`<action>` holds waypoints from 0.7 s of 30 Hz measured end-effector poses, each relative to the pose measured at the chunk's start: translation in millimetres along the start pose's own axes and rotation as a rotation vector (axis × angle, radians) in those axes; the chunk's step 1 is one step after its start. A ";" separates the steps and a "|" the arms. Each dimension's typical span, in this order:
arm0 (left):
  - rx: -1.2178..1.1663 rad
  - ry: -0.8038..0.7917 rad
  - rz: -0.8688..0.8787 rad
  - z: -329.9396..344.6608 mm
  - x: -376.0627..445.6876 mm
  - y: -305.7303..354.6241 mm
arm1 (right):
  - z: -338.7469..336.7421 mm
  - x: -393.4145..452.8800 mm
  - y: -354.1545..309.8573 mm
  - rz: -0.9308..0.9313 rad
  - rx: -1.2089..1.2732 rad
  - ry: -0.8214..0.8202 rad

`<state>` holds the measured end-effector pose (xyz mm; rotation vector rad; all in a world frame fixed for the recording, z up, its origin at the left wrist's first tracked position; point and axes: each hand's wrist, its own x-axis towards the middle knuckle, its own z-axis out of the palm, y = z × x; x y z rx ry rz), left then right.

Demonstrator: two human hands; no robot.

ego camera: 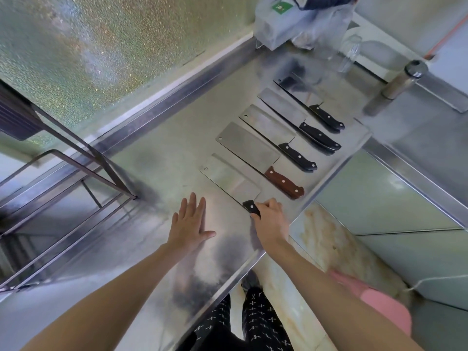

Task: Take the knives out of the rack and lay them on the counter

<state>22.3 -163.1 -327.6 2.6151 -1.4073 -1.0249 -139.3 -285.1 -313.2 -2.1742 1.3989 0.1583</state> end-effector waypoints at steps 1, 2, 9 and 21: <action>-0.004 -0.003 0.000 0.3 0.2 -0.1 | 1.7 -0.3 1.2 -0.008 -0.020 0.002; -0.009 -0.004 0.000 0.5 0.2 0.0 | 2.9 -0.7 1.7 -0.008 -0.036 0.000; -0.060 0.006 0.005 -2.5 0.0 -0.5 | -0.8 1.1 2.8 -0.048 -0.120 -0.030; -0.604 0.252 0.405 -175.3 -64.9 40.5 | -156.4 -56.4 -10.7 -0.186 0.591 -0.042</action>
